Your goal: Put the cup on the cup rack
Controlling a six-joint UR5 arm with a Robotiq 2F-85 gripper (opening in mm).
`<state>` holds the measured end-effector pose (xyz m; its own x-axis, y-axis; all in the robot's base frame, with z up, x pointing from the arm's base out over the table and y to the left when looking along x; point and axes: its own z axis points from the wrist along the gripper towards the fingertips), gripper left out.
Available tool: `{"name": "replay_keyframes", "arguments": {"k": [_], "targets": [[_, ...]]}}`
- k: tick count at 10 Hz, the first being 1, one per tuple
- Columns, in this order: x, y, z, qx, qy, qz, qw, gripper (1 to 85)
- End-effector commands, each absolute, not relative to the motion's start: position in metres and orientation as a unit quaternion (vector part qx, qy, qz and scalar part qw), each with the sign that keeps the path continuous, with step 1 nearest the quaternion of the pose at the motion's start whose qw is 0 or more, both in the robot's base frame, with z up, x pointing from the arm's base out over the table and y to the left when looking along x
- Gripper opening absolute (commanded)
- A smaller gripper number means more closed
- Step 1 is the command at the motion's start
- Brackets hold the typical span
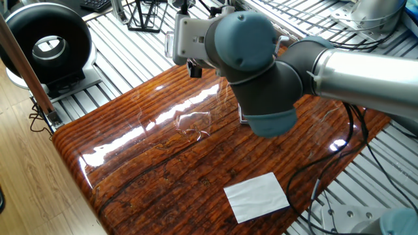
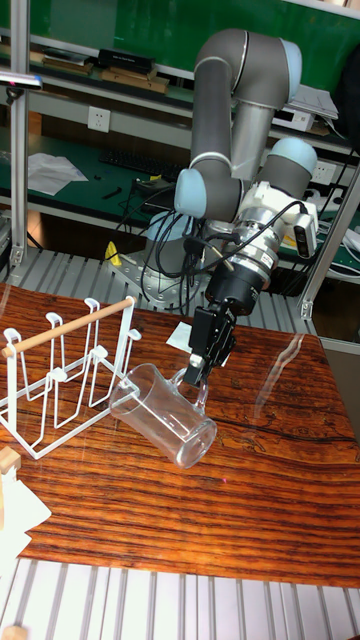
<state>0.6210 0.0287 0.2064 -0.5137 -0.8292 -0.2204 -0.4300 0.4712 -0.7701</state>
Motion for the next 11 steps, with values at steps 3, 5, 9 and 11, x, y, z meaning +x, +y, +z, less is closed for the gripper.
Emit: {"name": "replay_keyframes", "arguments": {"k": [3,5,9,11], "targets": [[0.620,0.021,0.209,-0.384,0.802,-0.342,0.303,1.0],[0.617,0.018,0.208,-0.384,0.803,-0.341,0.303,1.0],[0.600,0.008,0.207,-0.383,0.807,-0.339,0.297,1.0],[0.592,0.006,0.207,-0.382,0.808,-0.338,0.295,1.0]]}}
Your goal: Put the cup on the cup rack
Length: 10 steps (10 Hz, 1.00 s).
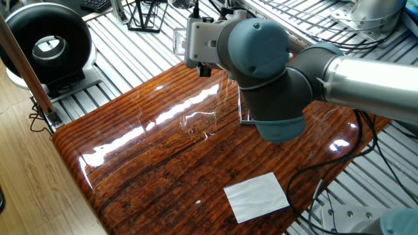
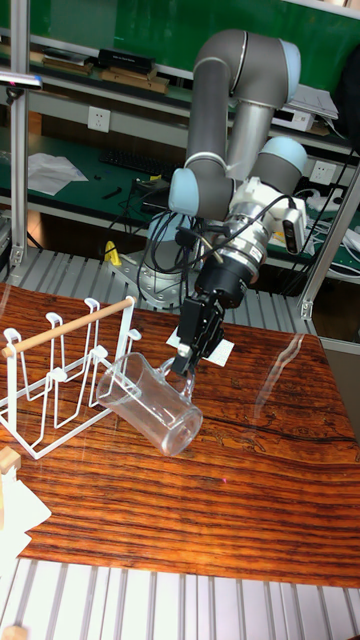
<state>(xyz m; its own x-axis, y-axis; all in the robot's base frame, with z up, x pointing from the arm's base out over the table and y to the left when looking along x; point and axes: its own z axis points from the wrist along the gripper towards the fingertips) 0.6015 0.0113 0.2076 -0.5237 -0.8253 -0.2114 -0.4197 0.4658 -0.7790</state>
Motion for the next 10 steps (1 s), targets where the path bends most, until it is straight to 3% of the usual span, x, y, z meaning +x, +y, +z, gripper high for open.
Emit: {"name": "replay_keyframes", "arguments": {"k": [1,6,10], "targets": [[0.588,0.003,0.208,-0.383,0.807,-0.340,0.294,1.0],[0.583,0.002,0.202,-0.384,0.807,-0.339,0.294,1.0],[0.606,0.025,0.230,-0.325,0.816,-0.313,0.361,1.0]]}}
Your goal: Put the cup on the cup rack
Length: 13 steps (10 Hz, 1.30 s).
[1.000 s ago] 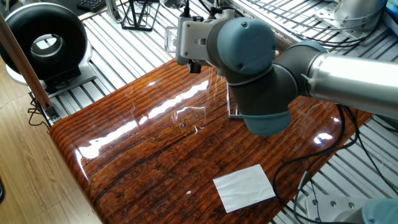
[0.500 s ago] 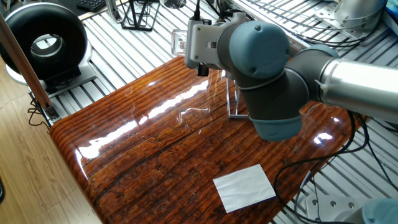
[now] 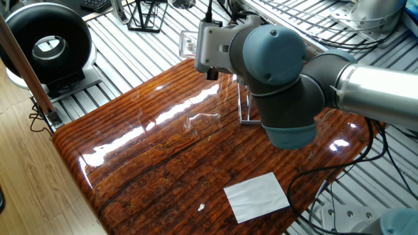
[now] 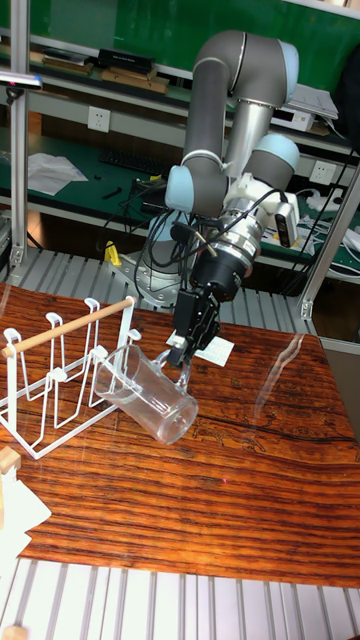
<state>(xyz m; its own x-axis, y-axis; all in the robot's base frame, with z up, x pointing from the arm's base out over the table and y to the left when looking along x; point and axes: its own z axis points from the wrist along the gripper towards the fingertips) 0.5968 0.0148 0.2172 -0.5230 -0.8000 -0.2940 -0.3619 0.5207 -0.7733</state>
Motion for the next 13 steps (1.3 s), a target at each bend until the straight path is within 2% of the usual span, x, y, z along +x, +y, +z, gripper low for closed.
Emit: {"name": "replay_keyframes", "arguments": {"k": [1,4,9,13], "targets": [[0.607,0.028,0.231,-0.320,0.818,-0.309,0.364,1.0],[0.607,0.033,0.229,-0.305,0.825,-0.286,0.381,1.0],[0.602,0.050,0.219,-0.246,0.856,-0.216,0.400,1.0],[0.600,0.051,0.221,-0.239,0.857,-0.212,0.404,1.0]]}}
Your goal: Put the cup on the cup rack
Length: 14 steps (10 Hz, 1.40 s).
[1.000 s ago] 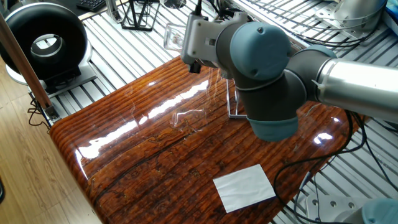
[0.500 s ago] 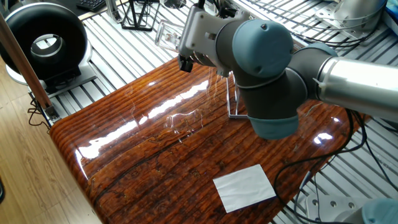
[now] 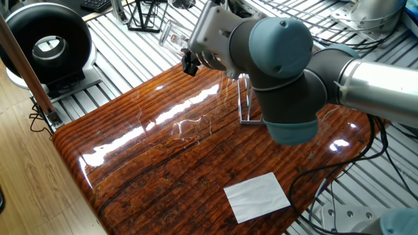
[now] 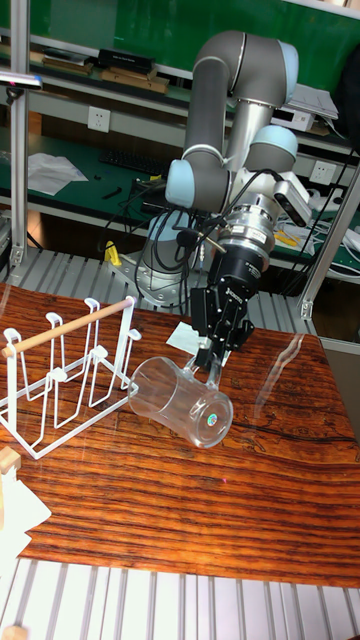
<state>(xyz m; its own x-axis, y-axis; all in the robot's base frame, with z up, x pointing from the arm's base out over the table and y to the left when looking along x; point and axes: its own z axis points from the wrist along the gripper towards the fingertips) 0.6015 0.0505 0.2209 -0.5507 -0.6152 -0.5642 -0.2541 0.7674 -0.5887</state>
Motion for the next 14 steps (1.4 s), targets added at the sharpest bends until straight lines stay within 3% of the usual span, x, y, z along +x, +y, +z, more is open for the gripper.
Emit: {"name": "replay_keyframes", "arguments": {"k": [1,4,14], "targets": [[0.600,0.051,0.220,-0.237,0.858,-0.210,0.404,1.0],[0.595,0.061,0.212,-0.207,0.875,-0.169,0.403,1.0],[0.601,0.060,0.207,-0.219,0.875,-0.181,0.391,1.0]]}}
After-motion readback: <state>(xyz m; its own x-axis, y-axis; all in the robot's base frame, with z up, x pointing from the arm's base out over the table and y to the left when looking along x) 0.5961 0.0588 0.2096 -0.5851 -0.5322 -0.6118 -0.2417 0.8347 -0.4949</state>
